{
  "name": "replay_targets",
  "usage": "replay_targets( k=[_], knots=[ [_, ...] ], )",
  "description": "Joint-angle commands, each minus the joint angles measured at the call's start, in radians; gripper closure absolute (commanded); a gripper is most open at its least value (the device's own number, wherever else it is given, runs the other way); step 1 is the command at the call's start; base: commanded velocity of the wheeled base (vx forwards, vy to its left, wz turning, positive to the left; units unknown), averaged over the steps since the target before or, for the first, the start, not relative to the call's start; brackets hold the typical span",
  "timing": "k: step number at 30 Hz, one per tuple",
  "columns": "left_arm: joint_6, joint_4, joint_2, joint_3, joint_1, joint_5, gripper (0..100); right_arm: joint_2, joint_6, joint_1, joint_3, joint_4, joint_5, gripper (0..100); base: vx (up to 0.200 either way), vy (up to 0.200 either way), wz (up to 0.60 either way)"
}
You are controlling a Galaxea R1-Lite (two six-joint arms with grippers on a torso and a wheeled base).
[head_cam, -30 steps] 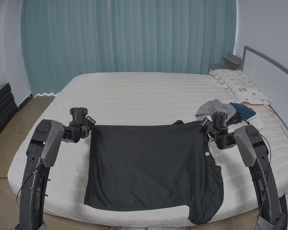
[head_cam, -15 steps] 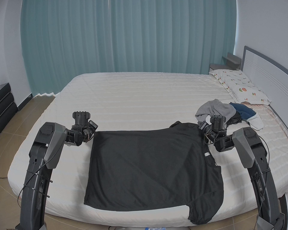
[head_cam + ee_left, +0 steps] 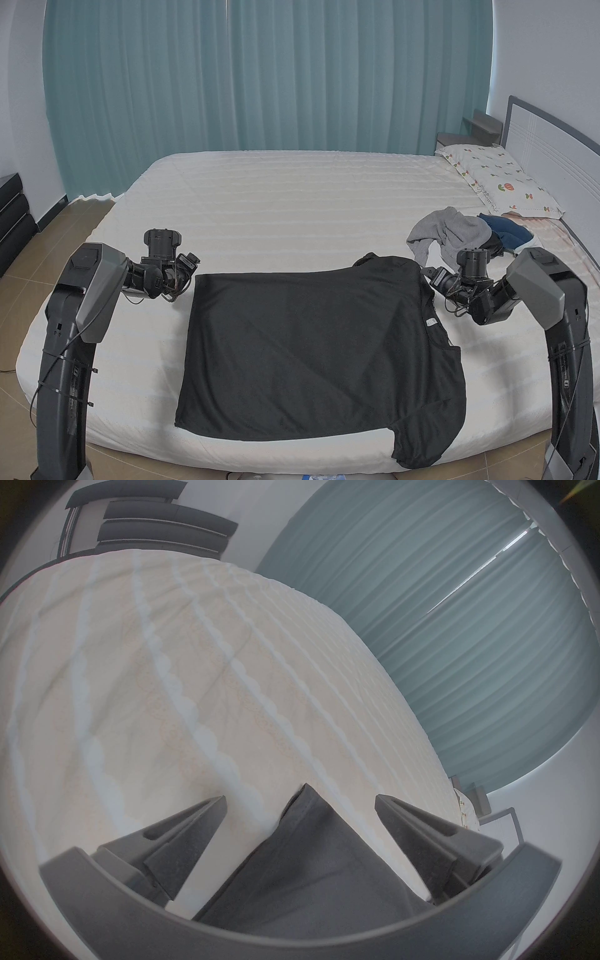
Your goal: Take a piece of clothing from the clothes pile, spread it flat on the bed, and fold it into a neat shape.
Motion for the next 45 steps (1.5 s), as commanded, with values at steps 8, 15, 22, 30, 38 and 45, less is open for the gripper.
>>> replay_targets(
  k=[8, 15, 22, 30, 38, 45],
  knots=[
    [-0.016, -0.433, -0.549, 1.002, -0.041, -0.137, 0, -0.46, 0.07, -0.016, 0.905, -0.332, 0.19, 0, 0.0, 0.0, 0.0],
    [-0.02, -0.658, -0.598, 1.307, -0.104, -0.135, 0, -0.436, 0.09, -0.012, 1.115, -0.437, 0.196, 0, 0.0, 0.0, 0.0],
    [-0.053, -0.758, -0.587, 1.404, -0.109, -0.135, 0, -0.344, 0.088, -0.013, 1.273, -0.609, 0.239, 0, -0.029, 0.0, 0.0],
    [-0.047, -0.761, -0.569, 1.45, -0.112, -0.14, 0, -0.224, 0.084, -0.021, 1.37, -0.817, 0.241, 0, -0.2, 0.0, 0.0],
    [-0.023, -0.763, -0.526, 1.46, -0.135, -0.126, 0, -0.22, 0.09, -0.019, 1.376, -0.817, 0.242, 0, 0.0, 0.0, 0.0],
    [0.004, -0.806, -0.485, 1.451, -0.176, -0.112, 0, -0.213, 0.091, -0.012, 1.376, -0.817, 0.241, 0, 0.0, 0.0, 0.0]
  ],
)
